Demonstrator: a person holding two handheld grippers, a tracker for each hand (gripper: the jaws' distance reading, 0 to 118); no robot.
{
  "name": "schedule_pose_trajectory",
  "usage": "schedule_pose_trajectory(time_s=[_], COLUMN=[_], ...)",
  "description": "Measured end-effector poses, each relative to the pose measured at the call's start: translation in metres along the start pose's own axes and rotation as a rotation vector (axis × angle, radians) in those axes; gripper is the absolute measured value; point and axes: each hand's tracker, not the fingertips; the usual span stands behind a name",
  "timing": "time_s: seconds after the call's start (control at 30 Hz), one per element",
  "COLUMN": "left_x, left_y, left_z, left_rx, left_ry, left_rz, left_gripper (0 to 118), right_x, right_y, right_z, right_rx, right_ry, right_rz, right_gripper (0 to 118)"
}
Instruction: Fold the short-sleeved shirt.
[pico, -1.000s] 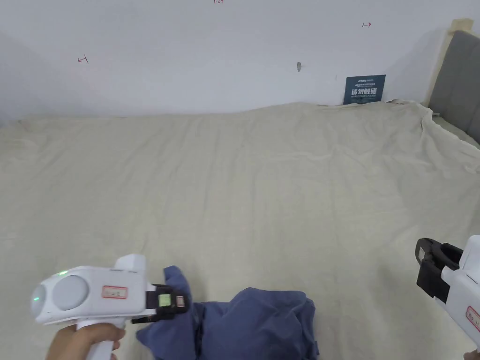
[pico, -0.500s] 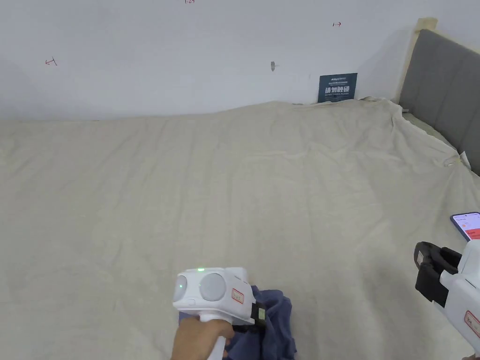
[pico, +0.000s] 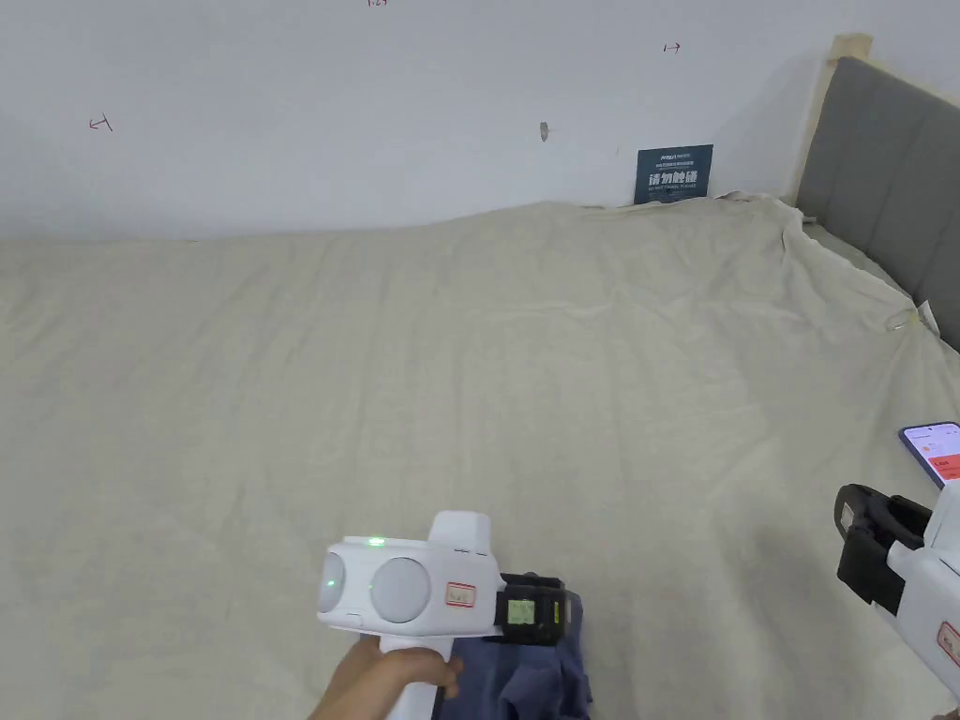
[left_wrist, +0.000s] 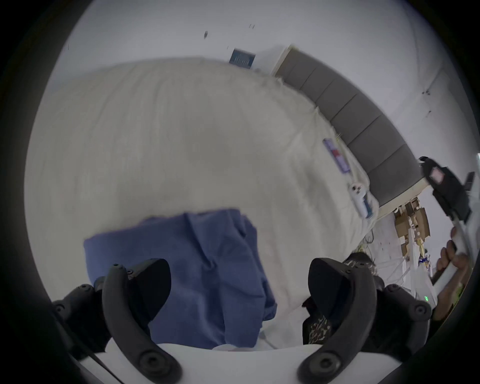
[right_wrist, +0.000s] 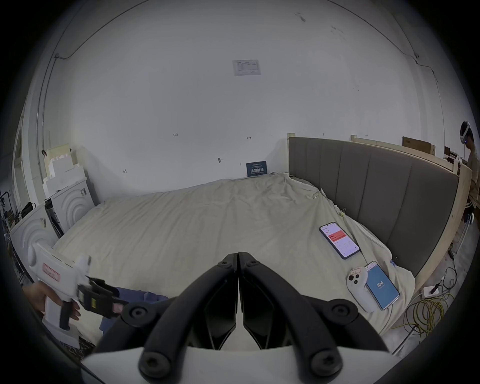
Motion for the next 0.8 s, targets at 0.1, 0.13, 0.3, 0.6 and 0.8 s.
schedule_pose_trajectory(time_s=[0.1,0.13,0.3,0.6,0.8], left_x=[-0.011,-0.016,-0.033,-0.049,-0.02], left_y=[0.0,-0.002,-0.019,-0.061,-0.087], left_z=[0.026,0.032,0.039,-0.001,-0.044], left_rx=[0.083,0.107,0.178,0.218,0.189], left_ry=[0.041,0.065,0.227,0.173,0.164], left_rz=[-0.016,-0.026,-0.089,-0.031,-0.066], left_gripper=[111,111,89,0,0], right_x=[-0.003,-0.004,-0.01,-0.013,-0.007], right_y=[0.002,0.002,0.002,-0.001,-0.003], right_z=[-0.001,-0.001,-0.002,-0.003,-0.002], right_rx=[0.006,0.008,0.008,-0.001,-0.008], right_ry=[0.006,0.008,0.02,0.029,0.024], right_rz=[0.003,0.002,0.003,0.001,0.0], right_gripper=[0,0,0,0,0])
